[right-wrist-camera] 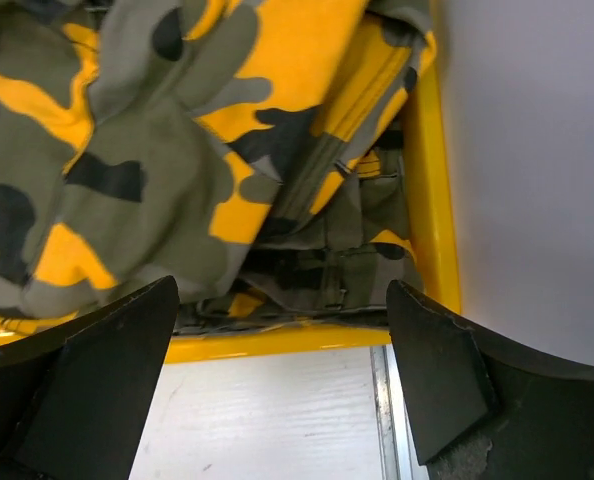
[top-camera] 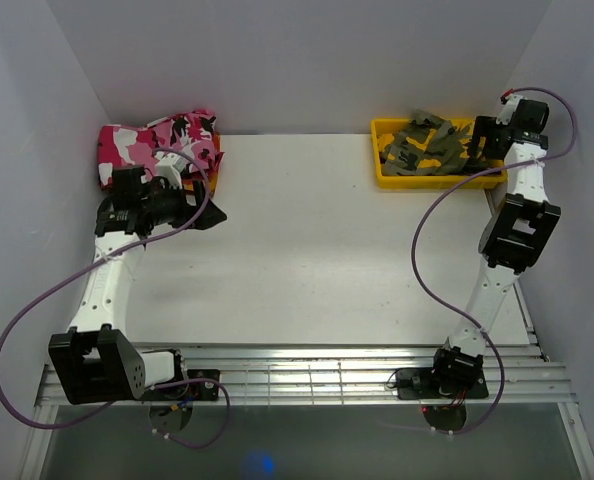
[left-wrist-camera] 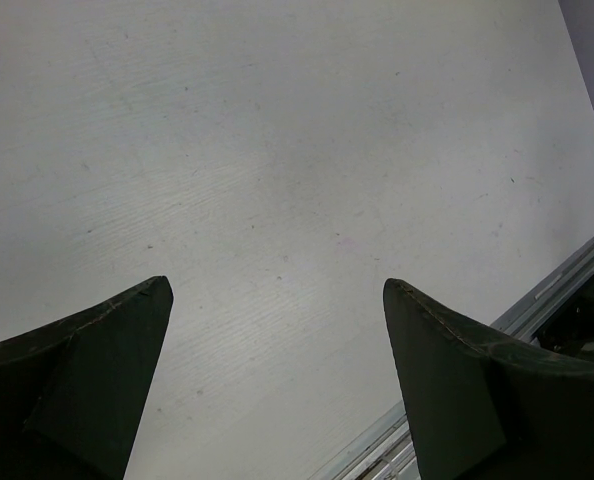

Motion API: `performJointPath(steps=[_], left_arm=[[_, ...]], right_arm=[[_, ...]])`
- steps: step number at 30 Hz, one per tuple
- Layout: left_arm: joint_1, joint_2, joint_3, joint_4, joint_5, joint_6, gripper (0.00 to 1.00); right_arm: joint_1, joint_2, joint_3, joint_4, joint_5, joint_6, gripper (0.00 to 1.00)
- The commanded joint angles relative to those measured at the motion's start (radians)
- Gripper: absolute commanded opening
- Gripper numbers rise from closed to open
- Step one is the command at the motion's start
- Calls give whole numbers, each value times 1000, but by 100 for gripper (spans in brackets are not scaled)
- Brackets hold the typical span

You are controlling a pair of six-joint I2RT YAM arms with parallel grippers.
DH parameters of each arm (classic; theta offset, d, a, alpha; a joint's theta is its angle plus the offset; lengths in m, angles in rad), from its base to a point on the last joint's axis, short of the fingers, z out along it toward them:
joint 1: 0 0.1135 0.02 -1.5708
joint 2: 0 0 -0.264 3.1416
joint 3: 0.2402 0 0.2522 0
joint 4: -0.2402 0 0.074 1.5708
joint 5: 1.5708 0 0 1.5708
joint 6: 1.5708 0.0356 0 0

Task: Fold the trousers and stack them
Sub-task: Grab the trousers from the pile

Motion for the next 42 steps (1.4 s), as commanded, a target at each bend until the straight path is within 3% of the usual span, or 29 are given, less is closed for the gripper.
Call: performJointPath(steps=[1,13,24,25,28,29,32,33,38,42], left_arm=[[1,-9,-23,34,32,-8,98],[-1,53,-48,51,36,-23,98],[-1,67,-39,57,16,-42,98],[-1,67,-40,58,16,-42,98],[-1,71,-39,57,15,-43,98],[1,73,-39,58,9,-43,98],[-1,77,-31,57,5,-42,98],[-1,79,-28,55,5,-40,98],[-1,77,-28,54,13,-49,98],[1,71,-28,52,18,-51,98]], right_arm=[[-17,46,19,101,-45,68,90],[-32,175,18,247,-186,180,90],[-5,276,47,255,-97,178,90],[-3,278,50,255,-106,182,99],[-3,285,70,239,-194,186,76],[-5,285,70,235,-217,195,52],[-3,273,65,236,-310,246,17],[-2,258,64,242,-342,264,11],[-2,172,73,314,-410,382,8],[-3,23,16,483,-435,539,8]])
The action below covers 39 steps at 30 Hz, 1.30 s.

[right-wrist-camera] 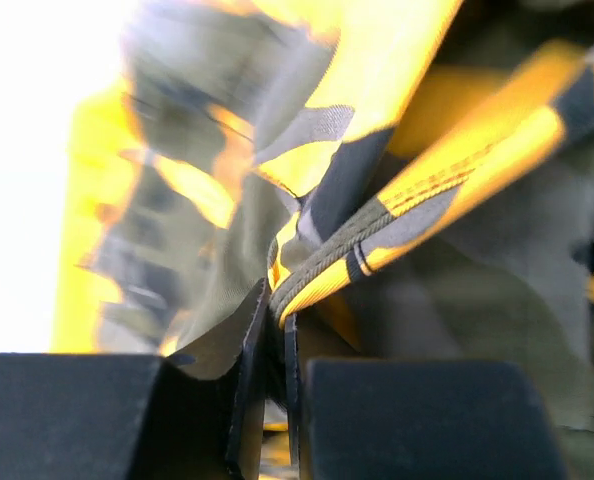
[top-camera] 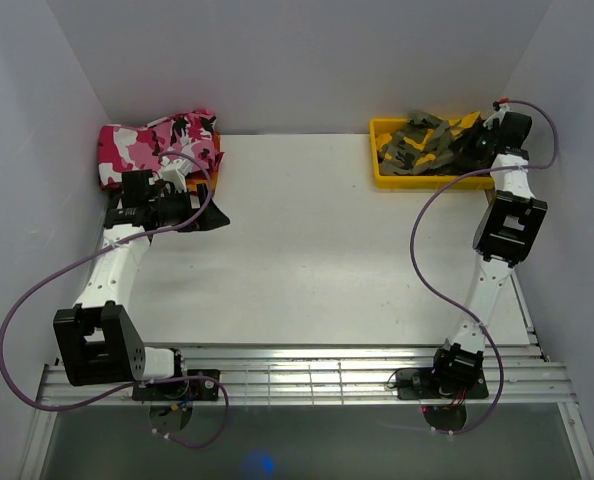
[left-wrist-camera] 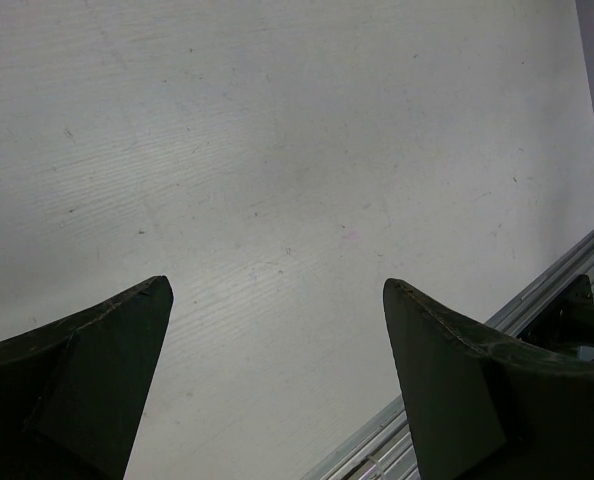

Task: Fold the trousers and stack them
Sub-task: Grab the trousers from the pile, then move the trousers to the center of the board

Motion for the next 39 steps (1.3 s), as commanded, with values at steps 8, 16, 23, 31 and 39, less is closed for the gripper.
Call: performJointPath(steps=[8,16,23,31,39], left_arm=[[-1,-56,7,3,-7,13,98],[1,-94,7,3,-30,-5,98],[1,-128,23,26,30,-33,98],[-1,-188,-2,102,84,-85,98],[1,-266,-22,167,117,-114,98]], right_arm=[[4,-379,-42,386,-37,298,8],[22,-526,-48,447,-30,347,8],[88,-667,10,490,8,285,8],[151,-789,21,636,144,176,8],[242,-868,99,782,261,88,8]])
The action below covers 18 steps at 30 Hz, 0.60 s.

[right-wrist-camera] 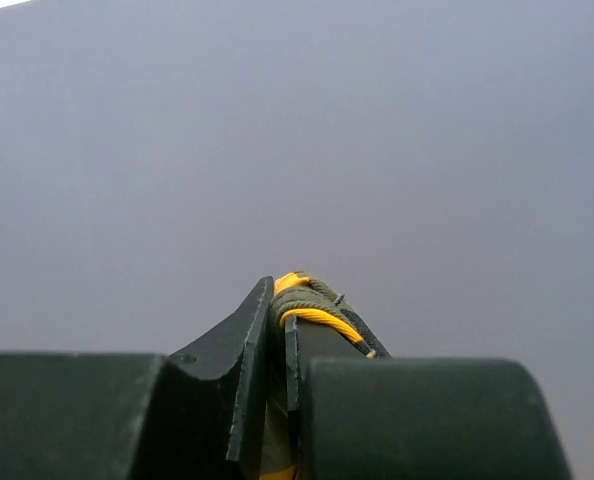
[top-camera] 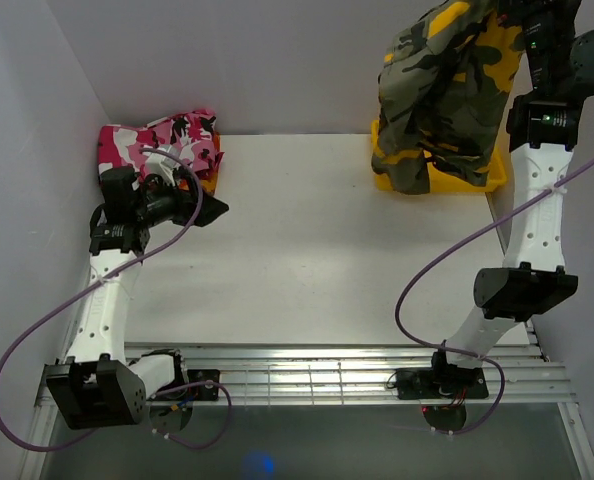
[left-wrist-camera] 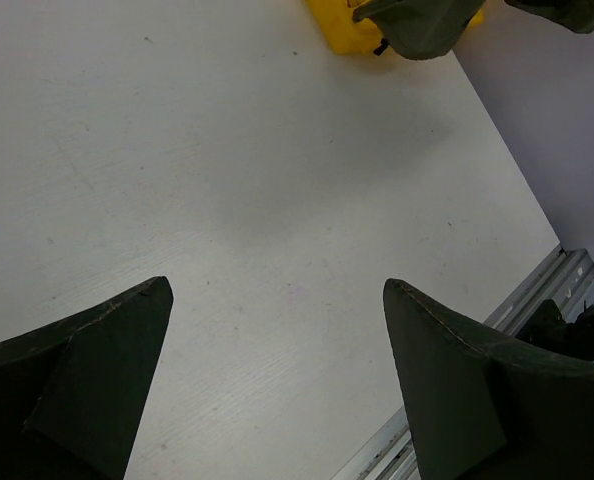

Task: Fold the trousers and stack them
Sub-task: Move the trousers to the center of the board

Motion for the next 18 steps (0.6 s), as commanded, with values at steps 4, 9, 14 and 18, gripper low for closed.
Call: performJointPath(steps=[4,9,14,18], left_arm=[[-1,-85,-14,64,54,-31,98],[-1,-118,-8,59,54,-35,98],[-1,-170,0,44,-4,-57,98],[9,-186,38,3,-124,-129,98]], right_arm=[[101,-152,71,320,79,-103,8],[259,-208,36,336,42,-172,8],[415,-243,27,287,21,-250,8],[529,-336,-137,231,9,-290,8]])
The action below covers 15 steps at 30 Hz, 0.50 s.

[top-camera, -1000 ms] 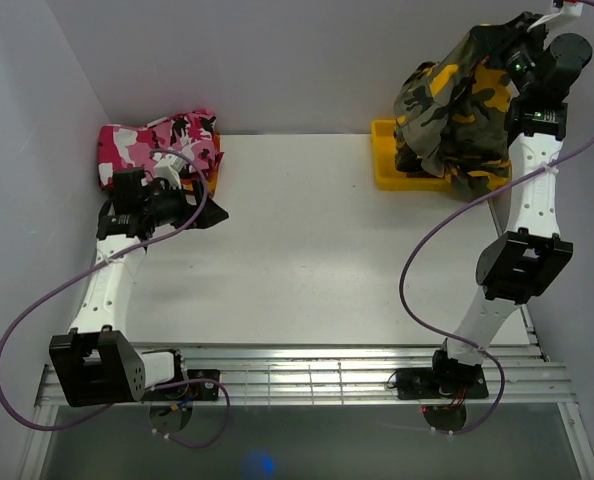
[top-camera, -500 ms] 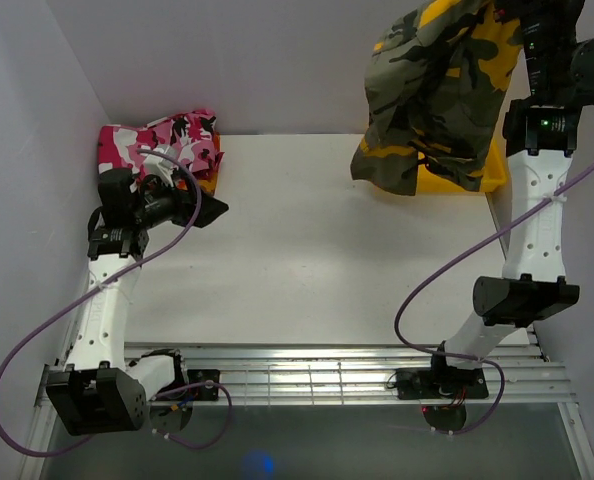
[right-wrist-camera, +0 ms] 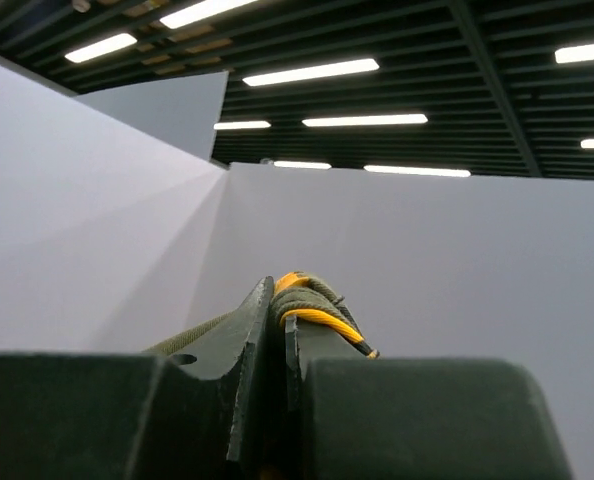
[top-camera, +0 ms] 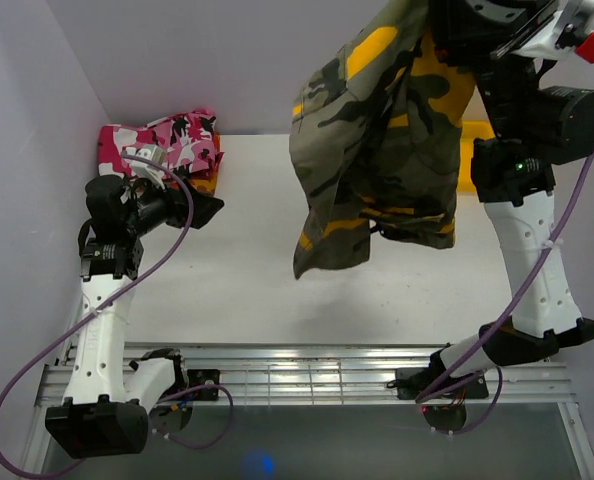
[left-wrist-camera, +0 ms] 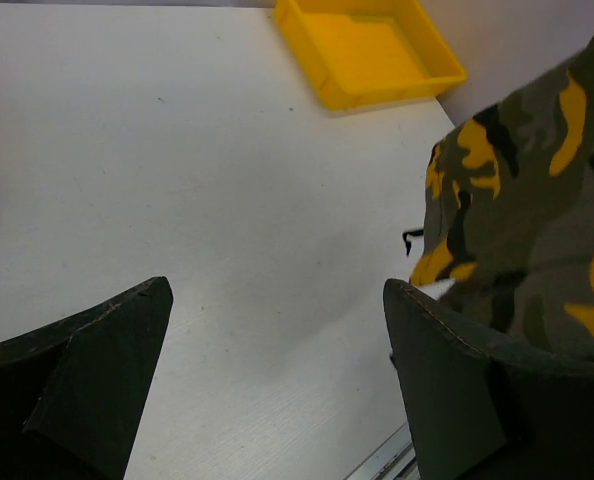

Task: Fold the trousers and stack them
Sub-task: Move the trousers to the center of the board

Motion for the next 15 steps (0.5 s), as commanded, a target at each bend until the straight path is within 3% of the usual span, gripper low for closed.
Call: performJointPath(steps=[1,6,7,12,15], left_arm=[[10,-30,53,-34,-79,-55,98],[13,-56,56,-76,-82,-44,98],[13,-56,55,-90,-95,-37,98],[13,-30,40,-215,-145,96,98],[13,1,21,-284,-70,234,96]], right_arm=[[101,-118,-153,51,18,-82,8],[181,-229,-468,-24,12,-79,8],[192,-272,-597,-24,11,-89,8],[212,-383,-958,-83,8,-179,8],[212,-429,-1169,-156,-52,-317,8]])
